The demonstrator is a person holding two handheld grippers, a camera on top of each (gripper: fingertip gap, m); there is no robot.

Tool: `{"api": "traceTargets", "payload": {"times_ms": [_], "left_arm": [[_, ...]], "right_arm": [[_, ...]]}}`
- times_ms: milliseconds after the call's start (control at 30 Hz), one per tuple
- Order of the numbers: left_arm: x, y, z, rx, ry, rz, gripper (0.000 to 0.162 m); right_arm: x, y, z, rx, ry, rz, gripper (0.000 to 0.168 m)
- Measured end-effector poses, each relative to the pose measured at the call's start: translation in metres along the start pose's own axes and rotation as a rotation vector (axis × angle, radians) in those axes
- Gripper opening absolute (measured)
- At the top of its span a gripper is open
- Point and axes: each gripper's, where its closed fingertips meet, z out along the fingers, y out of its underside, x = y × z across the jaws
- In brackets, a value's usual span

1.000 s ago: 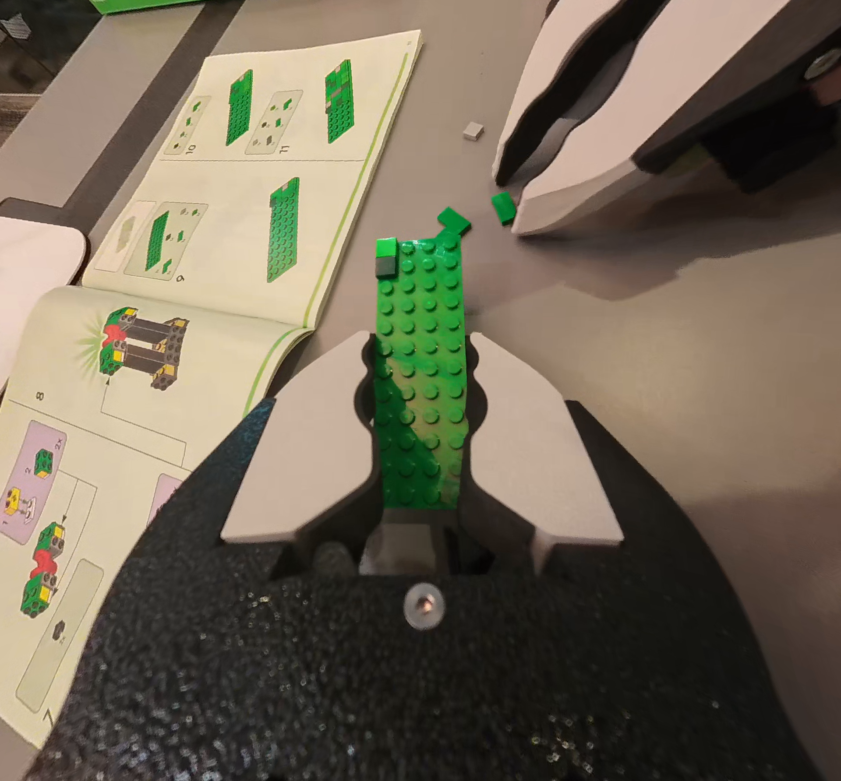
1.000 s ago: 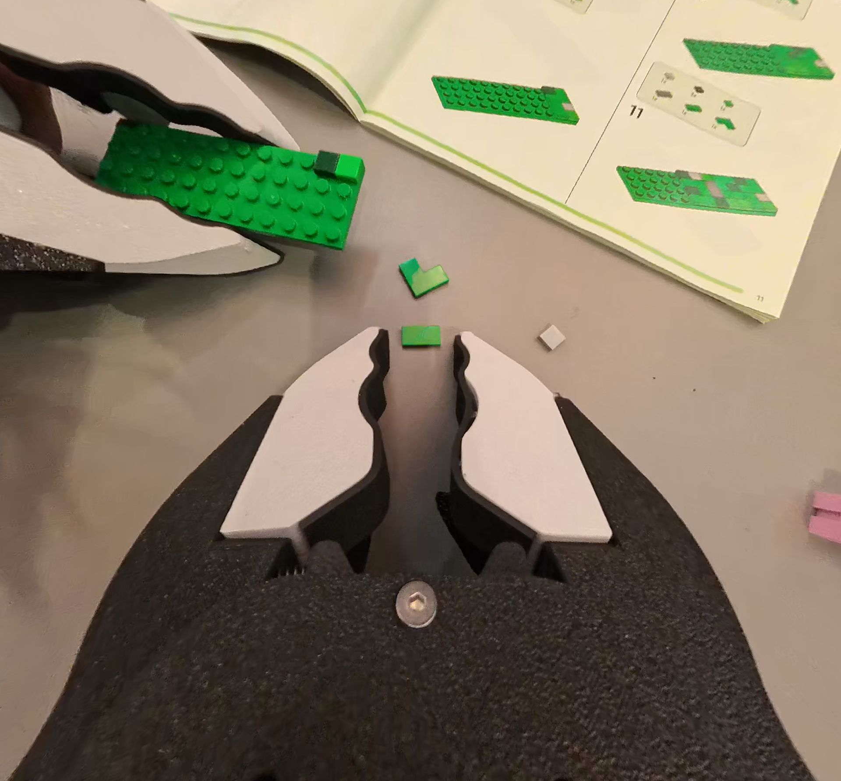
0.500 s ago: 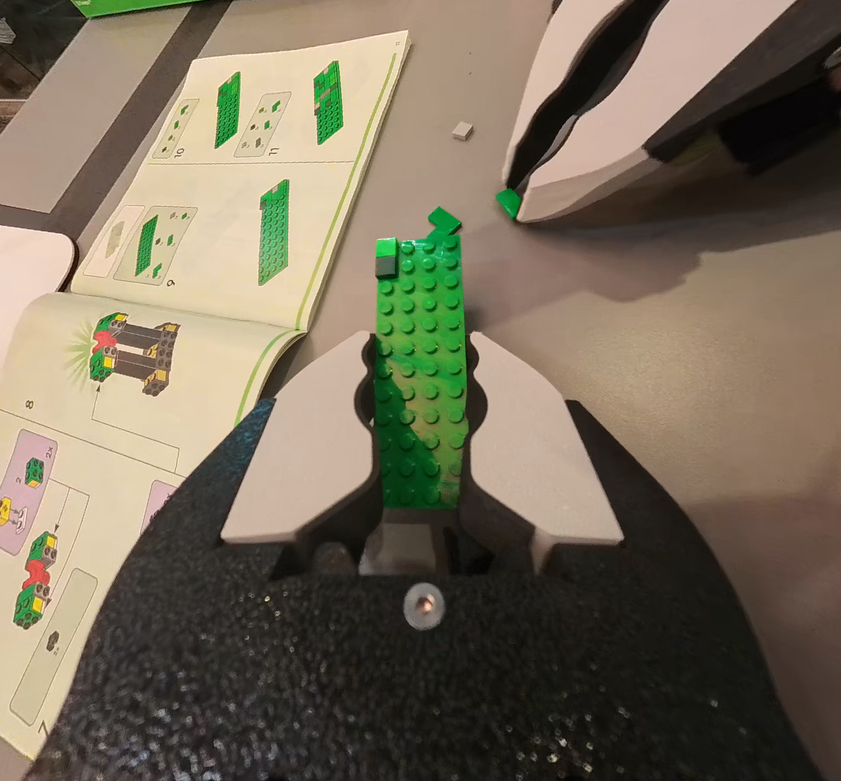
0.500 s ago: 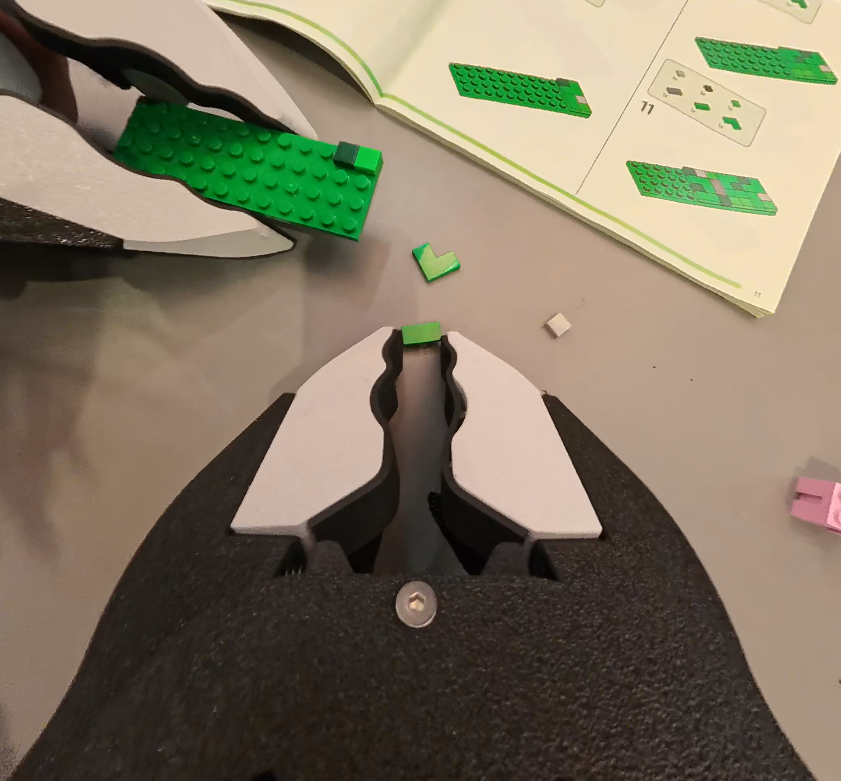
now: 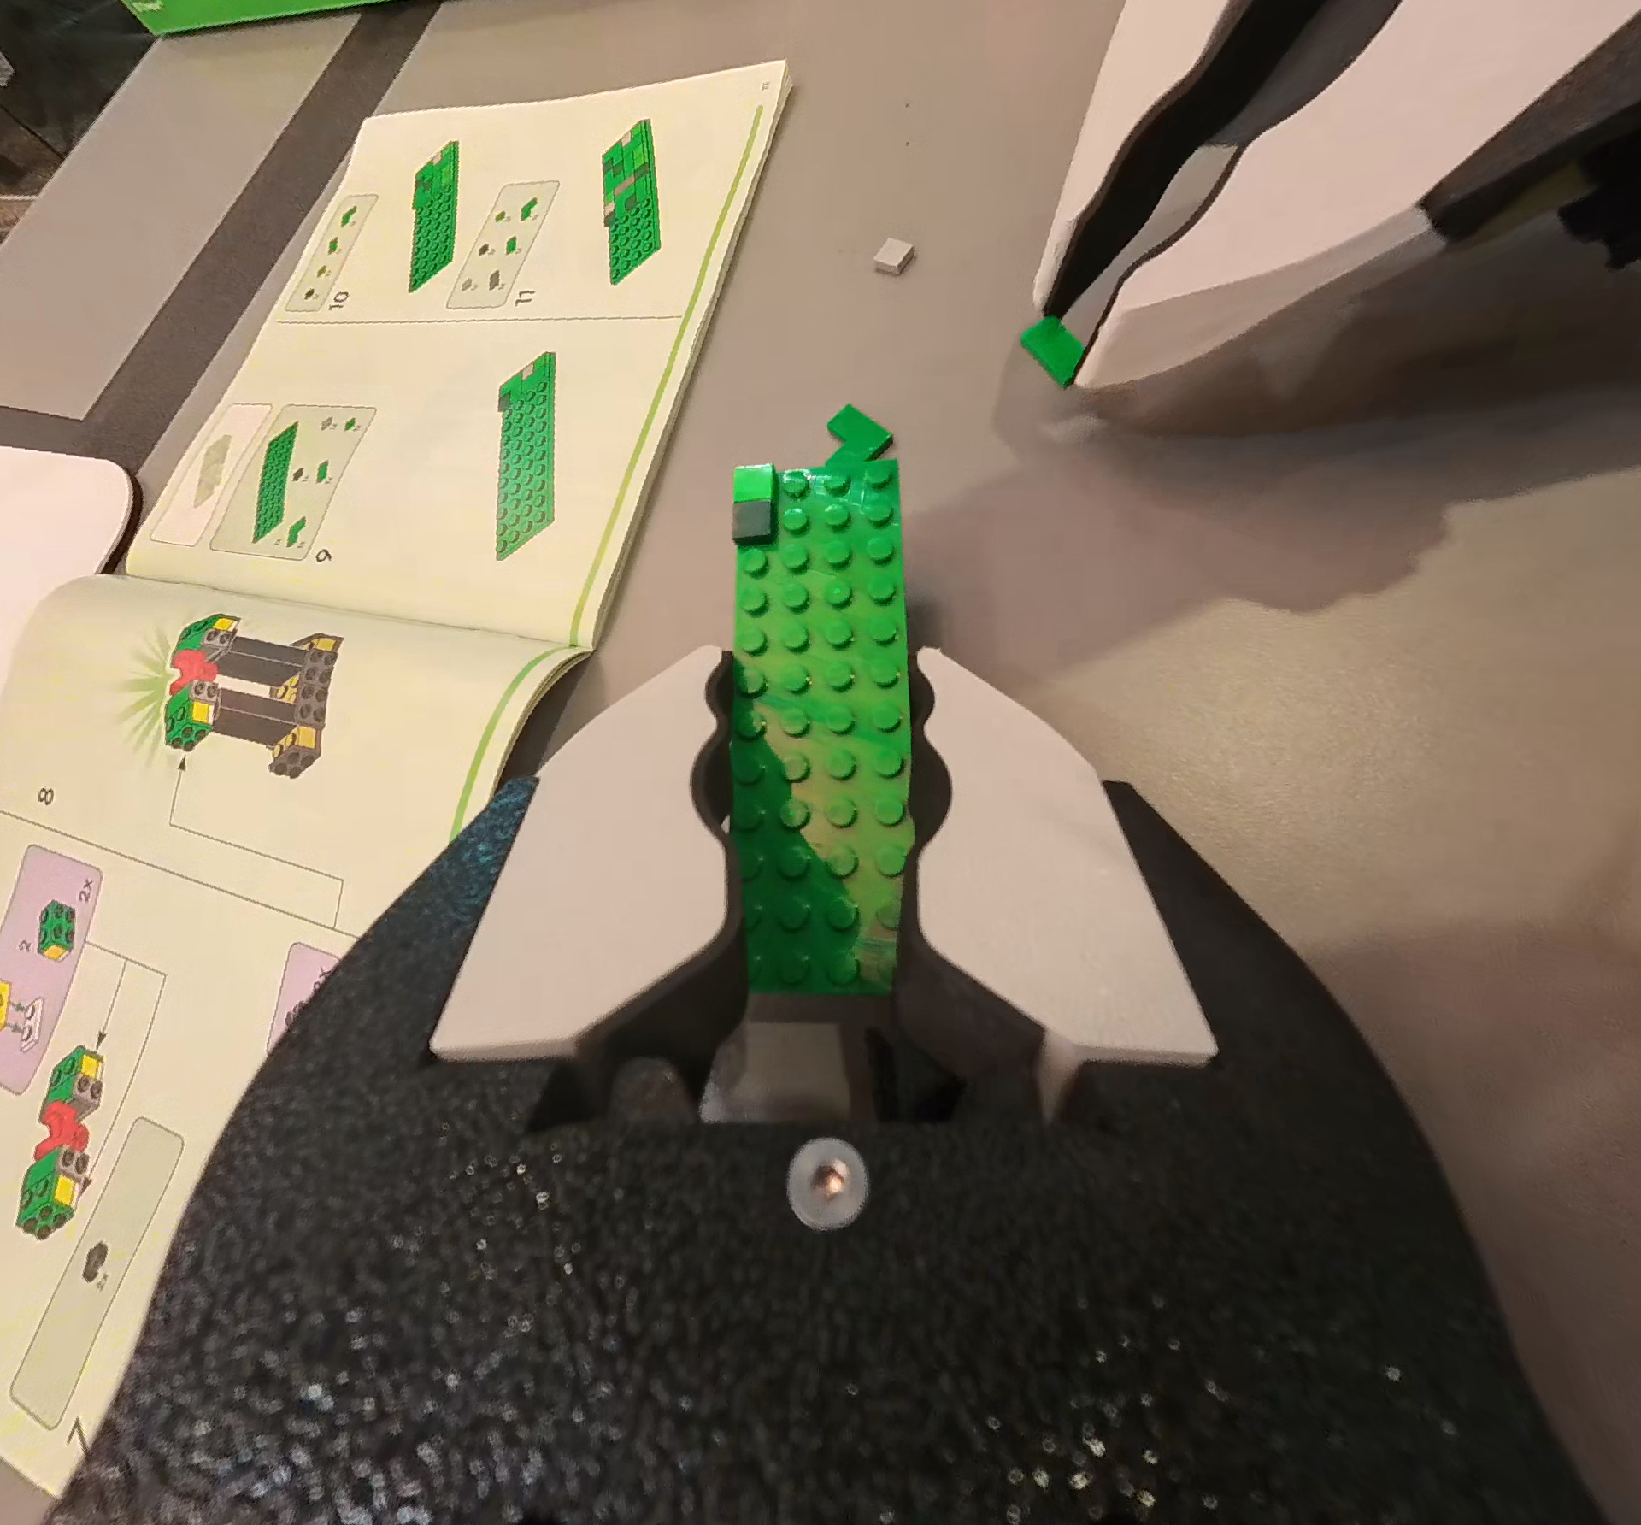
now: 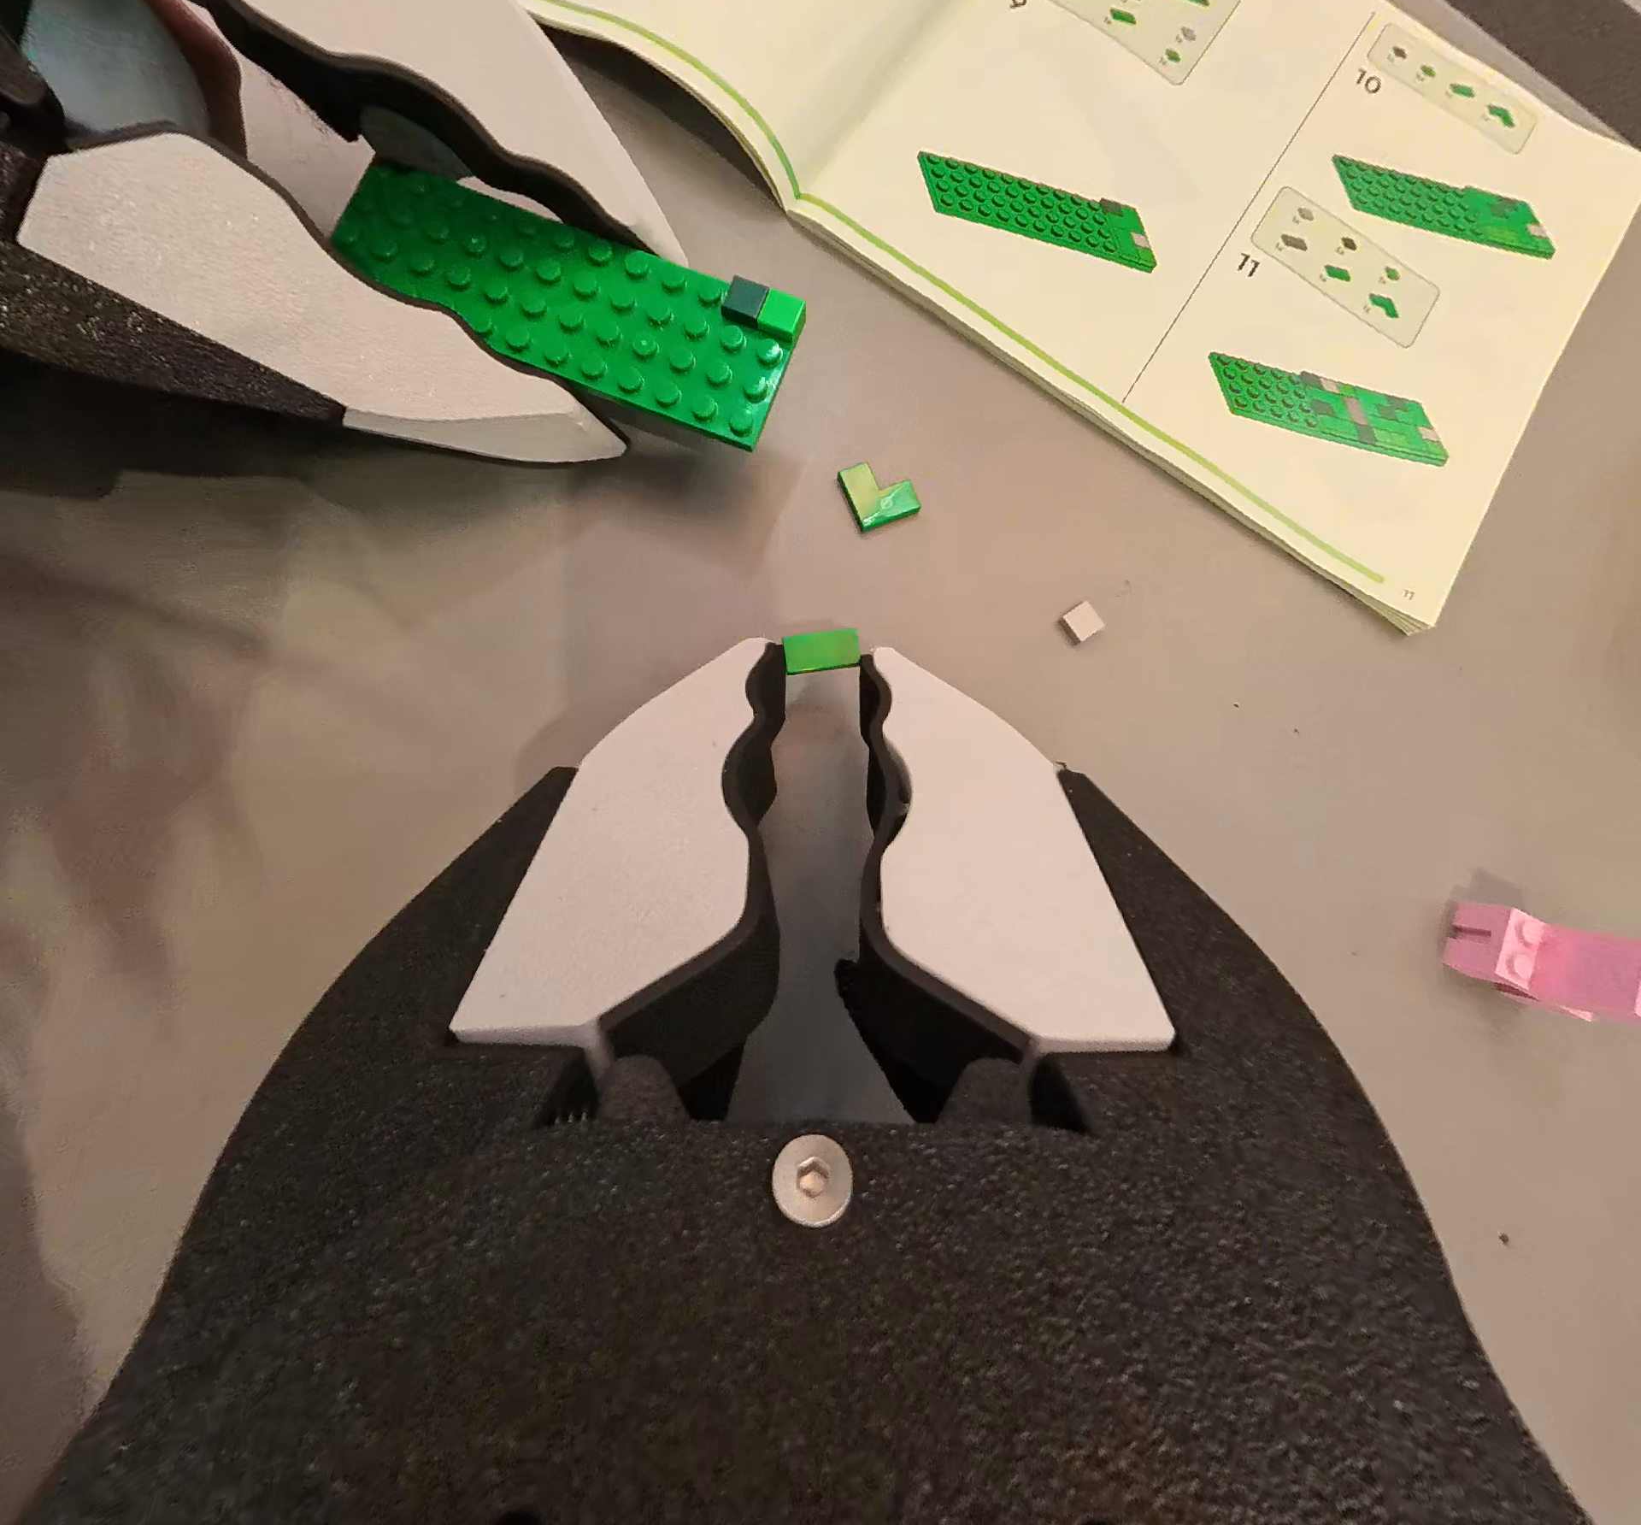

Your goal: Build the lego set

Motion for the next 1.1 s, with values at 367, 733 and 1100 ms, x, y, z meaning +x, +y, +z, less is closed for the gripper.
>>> {"api": "traceTargets", "payload": {"times_ms": [367, 733, 1100], "left_arm": [[0.000, 0.000, 0.000, 0.000, 0.003, -0.001, 0.035], [0.000, 0.000, 0.000, -0.001, 0.004, -0.001, 0.036], [0.001, 0.000, 0.000, 0.000, 0.008, -0.001, 0.036]], "right_arm": [[0.008, -0.071, -0.064, 0.508, 0.342, -0.337, 0.016], [-0.001, -0.086, -0.090, 0.647, 0.529, -0.517, 0.015], [-0.015, -0.094, -0.115, 0.984, -0.029, -0.140, 0.016]]}}
